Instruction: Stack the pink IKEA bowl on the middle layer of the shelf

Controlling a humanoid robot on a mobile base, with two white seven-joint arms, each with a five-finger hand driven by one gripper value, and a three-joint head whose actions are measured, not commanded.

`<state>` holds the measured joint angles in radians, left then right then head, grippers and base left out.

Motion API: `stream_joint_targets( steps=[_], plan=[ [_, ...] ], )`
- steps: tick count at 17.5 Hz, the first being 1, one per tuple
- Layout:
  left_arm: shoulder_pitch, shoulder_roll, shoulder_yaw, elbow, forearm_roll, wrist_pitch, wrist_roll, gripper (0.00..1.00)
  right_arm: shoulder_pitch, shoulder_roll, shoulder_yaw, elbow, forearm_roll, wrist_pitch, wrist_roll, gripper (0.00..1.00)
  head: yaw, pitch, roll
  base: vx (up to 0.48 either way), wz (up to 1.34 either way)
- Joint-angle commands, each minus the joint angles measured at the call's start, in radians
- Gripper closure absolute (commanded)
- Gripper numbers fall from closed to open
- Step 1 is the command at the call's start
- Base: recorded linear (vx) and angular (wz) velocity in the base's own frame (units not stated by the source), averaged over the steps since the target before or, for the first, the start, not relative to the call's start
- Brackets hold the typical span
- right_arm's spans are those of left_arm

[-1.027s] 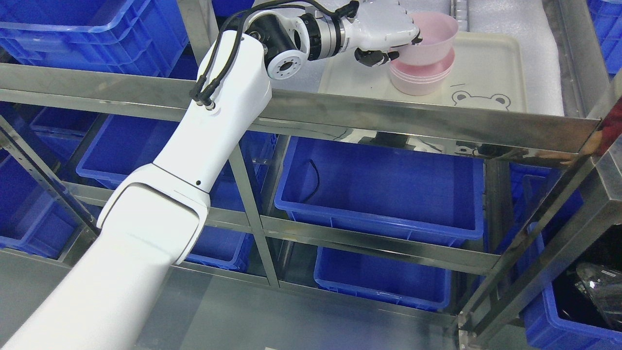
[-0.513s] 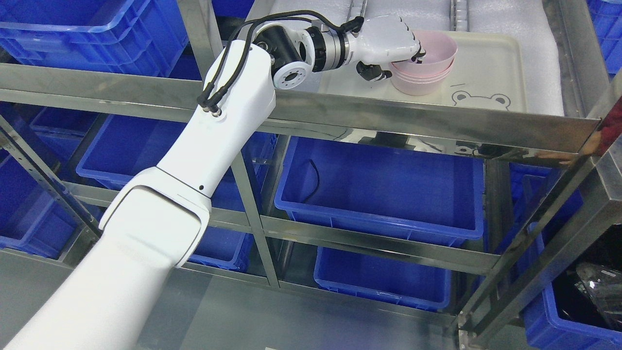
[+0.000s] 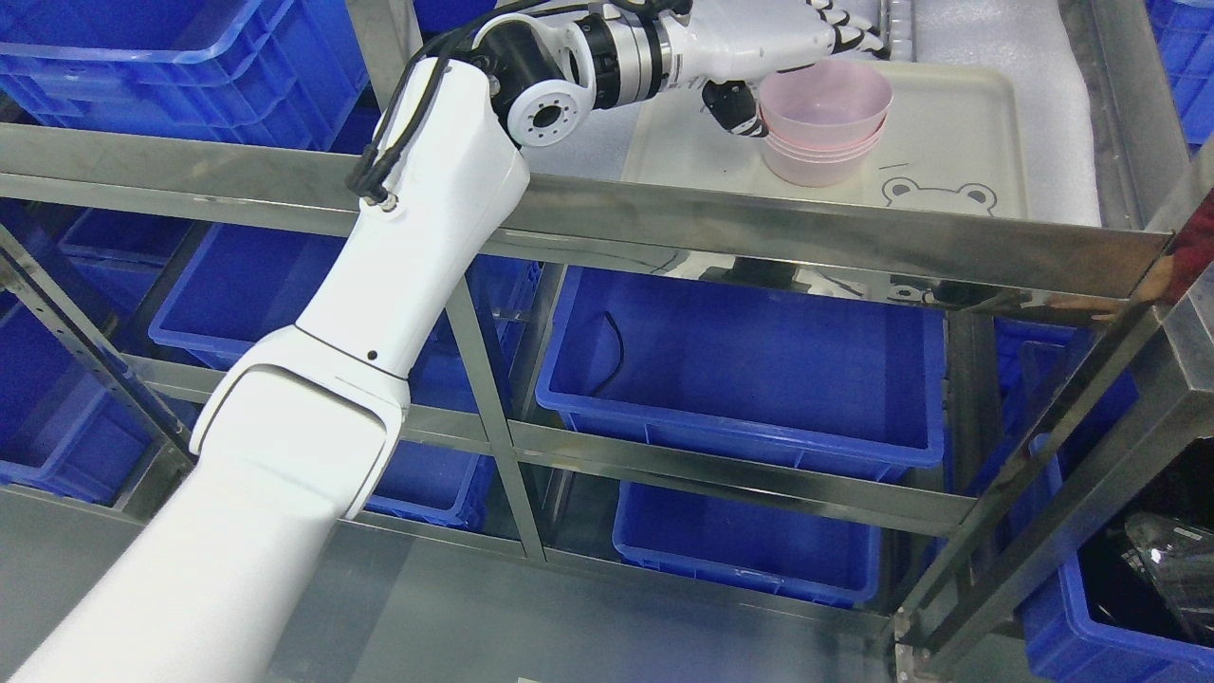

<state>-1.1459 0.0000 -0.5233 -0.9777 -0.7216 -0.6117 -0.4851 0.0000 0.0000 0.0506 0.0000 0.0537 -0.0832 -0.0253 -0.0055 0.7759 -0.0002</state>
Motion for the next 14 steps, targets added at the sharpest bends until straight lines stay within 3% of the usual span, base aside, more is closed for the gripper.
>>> stream_joint_targets(
  steps=[1,3,6,9,14],
  plan=[
    [0.070,0.018,-0.061,-0.116,0.508,-0.002,-0.021,0.12,0.023,-0.017,0.000,-0.017,0.000,0.000,-0.001,0.00,0.0000,0.000,0.000,0.000,0.00],
    [0.151,0.018,-0.197,-0.168,0.608,0.000,-0.017,0.12,0.023,-0.017,0.000,-0.017,0.000,0.000,-0.001,0.00,0.0000,0.000,0.000,0.000,0.00],
    [0.329,0.018,-0.331,-0.216,0.607,-0.011,-0.013,0.13,0.023,-0.017,0.000,-0.017,0.000,0.000,-0.001,0.00,0.0000,0.000,0.000,0.000,0.00],
    [0.452,0.018,-0.319,-0.210,0.602,-0.014,-0.018,0.13,0.023,-0.017,0.000,-0.017,0.000,0.000,-0.001,0.00,0.0000,0.000,0.000,0.000,0.00],
    [0.719,0.018,-0.186,-0.211,0.603,-0.043,-0.029,0.13,0.023,-0.017,0.000,-0.017,0.000,0.000,-0.001,0.00,0.0000,0.000,0.000,0.000,0.00]
  ],
)
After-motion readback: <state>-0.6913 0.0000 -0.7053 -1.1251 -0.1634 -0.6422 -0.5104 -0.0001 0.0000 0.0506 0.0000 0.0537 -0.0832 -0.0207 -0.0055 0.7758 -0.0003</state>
